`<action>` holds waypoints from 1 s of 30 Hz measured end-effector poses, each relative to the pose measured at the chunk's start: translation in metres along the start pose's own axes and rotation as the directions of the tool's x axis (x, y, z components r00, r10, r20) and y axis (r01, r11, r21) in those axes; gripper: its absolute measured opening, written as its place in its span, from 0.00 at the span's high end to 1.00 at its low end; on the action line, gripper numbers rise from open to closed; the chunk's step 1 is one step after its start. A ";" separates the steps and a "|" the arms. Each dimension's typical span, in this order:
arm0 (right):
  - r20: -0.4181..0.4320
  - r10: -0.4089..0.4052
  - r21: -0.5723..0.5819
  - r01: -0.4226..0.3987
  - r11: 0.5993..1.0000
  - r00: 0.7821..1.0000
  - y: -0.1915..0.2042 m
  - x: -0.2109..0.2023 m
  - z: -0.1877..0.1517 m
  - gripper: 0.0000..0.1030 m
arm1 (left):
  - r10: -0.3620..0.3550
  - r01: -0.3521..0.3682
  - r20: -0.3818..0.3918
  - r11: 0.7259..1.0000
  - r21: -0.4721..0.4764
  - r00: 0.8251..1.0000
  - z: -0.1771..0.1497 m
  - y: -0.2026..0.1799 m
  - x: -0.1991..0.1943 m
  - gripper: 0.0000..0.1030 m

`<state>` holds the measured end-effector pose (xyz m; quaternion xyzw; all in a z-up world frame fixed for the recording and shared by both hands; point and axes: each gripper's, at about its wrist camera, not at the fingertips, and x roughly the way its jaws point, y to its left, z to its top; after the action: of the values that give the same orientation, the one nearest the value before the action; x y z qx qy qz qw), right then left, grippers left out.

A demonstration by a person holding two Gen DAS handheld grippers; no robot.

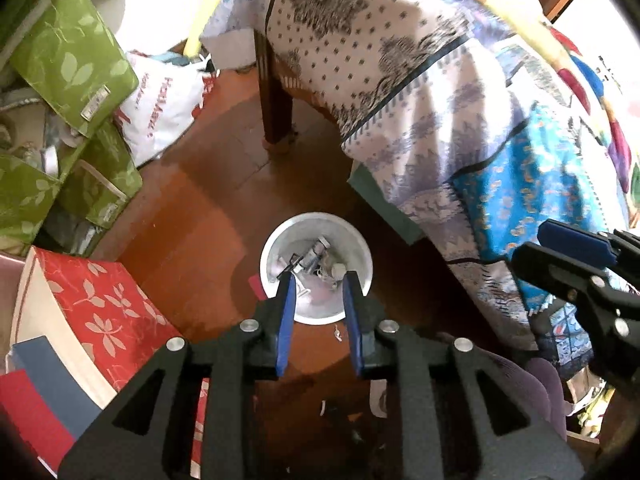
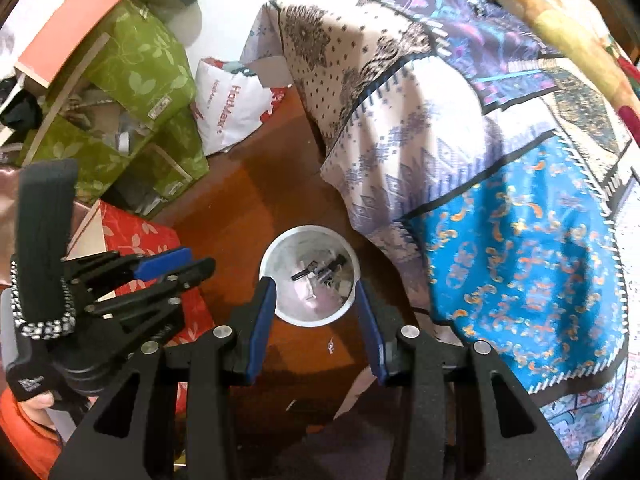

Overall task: Collect trash
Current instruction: 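Move both open tools back over the bed toward the black marker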

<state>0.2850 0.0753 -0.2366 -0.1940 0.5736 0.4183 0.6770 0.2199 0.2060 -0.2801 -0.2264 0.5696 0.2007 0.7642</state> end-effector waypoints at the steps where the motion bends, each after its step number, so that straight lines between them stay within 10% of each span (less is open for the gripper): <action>1: 0.012 0.000 0.012 0.000 1.000 1.000 -0.003 -0.006 -0.002 0.63 | 0.004 -0.004 0.012 1.000 0.007 1.000 -0.001 -0.002 -0.006 0.78; 19: 0.302 -0.141 0.212 0.078 0.974 0.943 -0.103 -0.157 -0.045 0.63 | -0.075 0.011 0.272 0.973 0.228 0.960 0.021 -0.126 -0.125 0.77; 30: 0.366 -0.279 0.340 0.152 0.928 0.888 -0.196 -0.219 -0.084 0.63 | -0.214 0.094 0.280 0.917 0.387 0.936 0.042 -0.256 -0.131 0.73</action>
<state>0.3893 -0.1752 -0.0956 -0.0600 0.4514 0.2781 0.8457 0.3616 0.0139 -0.1134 -0.0887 0.4469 0.0626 0.8880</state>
